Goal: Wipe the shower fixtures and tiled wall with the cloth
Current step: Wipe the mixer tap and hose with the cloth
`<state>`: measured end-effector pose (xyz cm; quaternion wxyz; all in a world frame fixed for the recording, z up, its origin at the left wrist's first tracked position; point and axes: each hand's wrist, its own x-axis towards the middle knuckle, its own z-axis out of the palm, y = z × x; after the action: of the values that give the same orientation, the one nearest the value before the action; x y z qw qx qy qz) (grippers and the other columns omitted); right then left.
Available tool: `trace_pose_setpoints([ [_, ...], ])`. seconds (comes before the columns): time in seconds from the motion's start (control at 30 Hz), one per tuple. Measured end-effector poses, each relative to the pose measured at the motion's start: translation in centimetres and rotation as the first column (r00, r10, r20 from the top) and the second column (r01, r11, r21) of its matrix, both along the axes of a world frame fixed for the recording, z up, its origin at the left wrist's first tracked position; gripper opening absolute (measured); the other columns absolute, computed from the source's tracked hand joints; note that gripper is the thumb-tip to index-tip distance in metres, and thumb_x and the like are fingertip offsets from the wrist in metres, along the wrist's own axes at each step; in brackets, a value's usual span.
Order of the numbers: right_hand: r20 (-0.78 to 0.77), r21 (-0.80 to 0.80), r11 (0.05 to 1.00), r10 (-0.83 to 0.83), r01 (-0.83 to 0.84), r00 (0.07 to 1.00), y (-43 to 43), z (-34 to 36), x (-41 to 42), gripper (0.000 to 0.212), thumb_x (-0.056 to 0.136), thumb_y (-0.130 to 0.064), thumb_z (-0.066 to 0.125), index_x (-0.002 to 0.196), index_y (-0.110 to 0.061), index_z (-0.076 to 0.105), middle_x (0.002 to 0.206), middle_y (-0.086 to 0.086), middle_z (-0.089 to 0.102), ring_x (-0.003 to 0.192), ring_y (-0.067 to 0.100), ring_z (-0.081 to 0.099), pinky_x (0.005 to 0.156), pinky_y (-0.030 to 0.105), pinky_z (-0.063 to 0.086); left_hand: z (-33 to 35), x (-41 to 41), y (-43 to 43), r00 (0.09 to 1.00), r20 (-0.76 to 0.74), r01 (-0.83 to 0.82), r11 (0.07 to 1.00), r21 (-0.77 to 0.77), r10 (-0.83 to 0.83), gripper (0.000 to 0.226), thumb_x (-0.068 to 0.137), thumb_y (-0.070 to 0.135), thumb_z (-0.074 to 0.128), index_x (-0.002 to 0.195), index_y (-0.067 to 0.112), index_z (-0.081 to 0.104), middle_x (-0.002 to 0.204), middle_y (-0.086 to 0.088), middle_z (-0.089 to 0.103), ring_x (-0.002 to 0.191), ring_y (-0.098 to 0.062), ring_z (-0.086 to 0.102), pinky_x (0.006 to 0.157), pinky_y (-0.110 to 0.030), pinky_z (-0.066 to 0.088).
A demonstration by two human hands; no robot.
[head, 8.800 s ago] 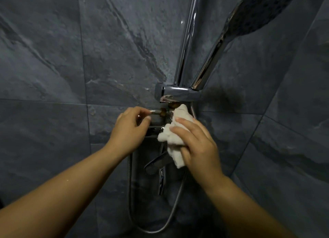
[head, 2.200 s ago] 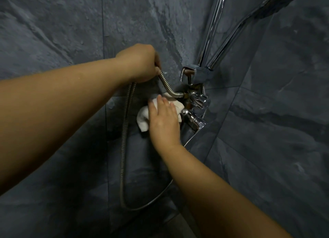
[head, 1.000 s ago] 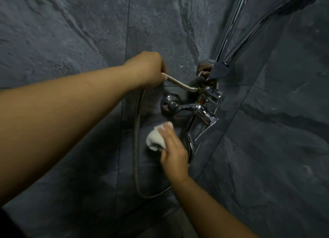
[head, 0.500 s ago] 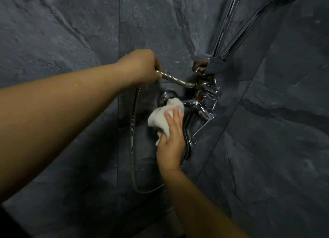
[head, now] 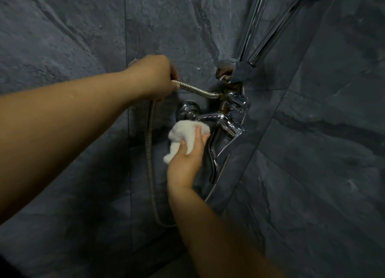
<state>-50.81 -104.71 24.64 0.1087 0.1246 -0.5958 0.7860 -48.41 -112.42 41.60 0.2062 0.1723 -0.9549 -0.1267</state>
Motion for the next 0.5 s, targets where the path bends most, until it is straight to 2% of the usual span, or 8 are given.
trace_pose_setpoints([
  [0.03, -0.008, -0.014, 1.000, 0.014, -0.014, 1.000, 0.8, -0.1, 0.6, 0.050, 0.092, 0.007, 0.048, 0.129, -0.025, 0.041, 0.154, 0.005, 0.021, 0.142, 0.013, 0.020, 0.097, -0.006, 0.013, 0.0, 0.0, -0.1, 1.000, 0.005, 0.002, 1.000, 0.003, -0.002, 0.020, 0.091, 0.027, 0.056, 0.106, 0.021, 0.067, 0.084, -0.005, 0.064, 0.070, -0.019, 0.055, 0.076, -0.031, 0.046],
  [0.1, -0.088, -0.059, 0.996, -0.075, 0.070, 0.993, 1.6, 1.0, 0.5, 0.051, 0.092, 0.007, 0.047, 0.126, -0.029, 0.038, 0.153, 0.005, 0.022, 0.141, 0.011, 0.021, 0.102, -0.001, 0.016, -0.1, -0.1, -0.2, 1.000, 0.011, 0.006, 1.000, 0.003, -0.006, 0.020, 0.091, 0.027, 0.056, 0.105, 0.022, 0.068, 0.088, -0.007, 0.068, 0.071, -0.018, 0.056, 0.075, -0.029, 0.044],
  [0.17, -0.158, -0.038, 0.987, -0.162, 0.158, 0.974, 1.1, 2.6, -1.1, 0.052, 0.091, 0.007, 0.048, 0.133, -0.022, 0.039, 0.153, 0.007, 0.021, 0.141, 0.011, 0.018, 0.108, 0.005, 0.015, 0.0, 0.0, -0.3, 1.000, 0.014, 0.013, 1.000, 0.005, -0.013, 0.019, 0.090, 0.026, 0.056, 0.104, 0.021, 0.069, 0.088, -0.008, 0.069, 0.073, -0.019, 0.057, 0.074, -0.028, 0.044],
  [0.27, -0.111, 0.061, 0.992, -0.100, 0.107, 0.989, -0.5, 3.5, -2.5, 0.053, 0.090, 0.008, 0.050, 0.136, -0.016, 0.043, 0.156, 0.003, 0.014, 0.144, 0.013, 0.009, 0.114, 0.019, 0.013, 0.1, 0.0, -0.3, 1.000, 0.002, 0.017, 1.000, 0.019, -0.017, 0.019, 0.090, 0.025, 0.057, 0.105, 0.021, 0.069, 0.085, -0.005, 0.066, 0.073, -0.019, 0.057, 0.073, -0.027, 0.043],
  [0.33, -0.114, 0.070, 0.995, -0.061, 0.070, 0.992, -0.8, 2.3, -1.8, 0.055, 0.089, 0.009, 0.050, 0.133, -0.025, 0.043, 0.154, -0.004, 0.013, 0.141, 0.007, 0.011, 0.113, 0.014, 0.014, 0.0, 0.0, -0.4, 1.000, -0.006, 0.018, 1.000, 0.020, -0.018, 0.020, 0.090, 0.025, 0.058, 0.106, 0.021, 0.068, 0.088, -0.004, 0.064, 0.077, -0.019, 0.057, 0.074, -0.027, 0.042],
  [0.37, -0.085, 0.062, 0.997, -0.030, 0.035, 0.996, -0.5, 1.1, -1.0, 0.055, 0.090, 0.007, 0.050, 0.131, -0.029, 0.041, 0.152, -0.007, 0.017, 0.139, 0.005, 0.015, 0.110, 0.009, 0.015, -0.1, 0.0, -0.5, 1.000, -0.007, 0.017, 1.000, 0.017, -0.017, 0.020, 0.090, 0.025, 0.058, 0.107, 0.021, 0.068, 0.093, -0.005, 0.066, 0.081, -0.020, 0.058, 0.074, -0.027, 0.041],
  [0.43, 0.111, 0.011, 0.998, 0.063, -0.065, 0.992, 0.5, -1.3, 0.2, 0.050, 0.093, 0.002, 0.048, 0.129, -0.032, 0.040, 0.147, -0.005, 0.032, 0.133, 0.008, 0.033, 0.106, 0.009, 0.026, -0.3, 0.3, -0.4, 1.000, -0.005, 0.008, 1.000, 0.011, -0.008, 0.021, 0.090, 0.026, 0.057, 0.108, 0.021, 0.068, 0.098, -0.006, 0.067, 0.089, -0.023, 0.060, 0.075, -0.027, 0.040],
  [0.5, 0.302, -0.115, 0.989, 0.124, -0.093, 0.945, 0.9, -2.5, 0.1, 0.048, 0.095, -0.002, 0.046, 0.133, -0.030, 0.039, 0.139, 0.002, 0.045, 0.123, 0.016, 0.046, 0.106, 0.026, 0.038, -0.5, 0.5, -0.3, 1.000, -0.007, 0.007, 1.000, 0.009, -0.007, 0.023, 0.090, 0.026, 0.057, 0.109, 0.020, 0.068, 0.101, -0.009, 0.068, 0.095, -0.026, 0.061, 0.077, -0.027, 0.040],
])
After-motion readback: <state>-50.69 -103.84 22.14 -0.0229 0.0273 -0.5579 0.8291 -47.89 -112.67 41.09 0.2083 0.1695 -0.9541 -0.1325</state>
